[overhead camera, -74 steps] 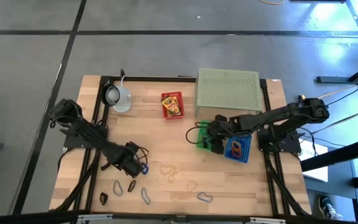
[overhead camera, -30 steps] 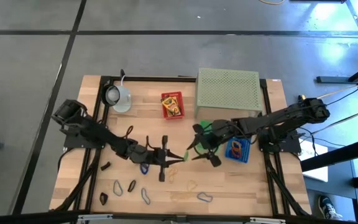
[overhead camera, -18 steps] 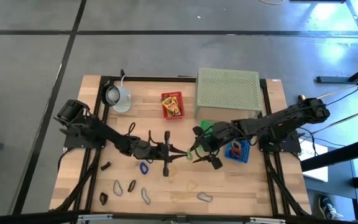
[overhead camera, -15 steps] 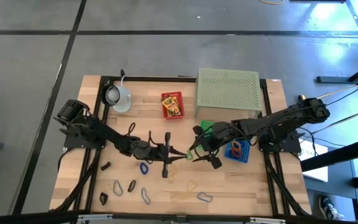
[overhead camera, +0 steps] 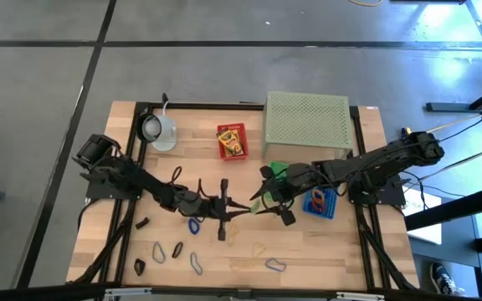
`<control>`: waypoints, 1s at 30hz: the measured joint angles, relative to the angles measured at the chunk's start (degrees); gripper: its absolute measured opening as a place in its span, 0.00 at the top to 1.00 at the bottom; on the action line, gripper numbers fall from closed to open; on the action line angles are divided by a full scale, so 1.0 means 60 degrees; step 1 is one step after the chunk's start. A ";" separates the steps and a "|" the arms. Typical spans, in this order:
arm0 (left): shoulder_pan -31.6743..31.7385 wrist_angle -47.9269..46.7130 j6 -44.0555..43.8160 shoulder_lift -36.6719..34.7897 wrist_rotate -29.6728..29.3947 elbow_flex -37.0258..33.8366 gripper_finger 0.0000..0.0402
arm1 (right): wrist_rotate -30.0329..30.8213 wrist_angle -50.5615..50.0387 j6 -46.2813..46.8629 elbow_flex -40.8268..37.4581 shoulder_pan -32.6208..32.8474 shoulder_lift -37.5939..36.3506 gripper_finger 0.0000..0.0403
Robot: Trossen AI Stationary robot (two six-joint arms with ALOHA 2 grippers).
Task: Pick & Place Office Desk Supplies
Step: Put the green spring keychain into the blue bin
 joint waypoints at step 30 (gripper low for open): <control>-0.0004 0.0025 -0.1059 -0.0007 -0.0929 0.0000 0.91 | 0.1577 0.0009 0.0269 -0.0004 -0.0010 0.0004 0.94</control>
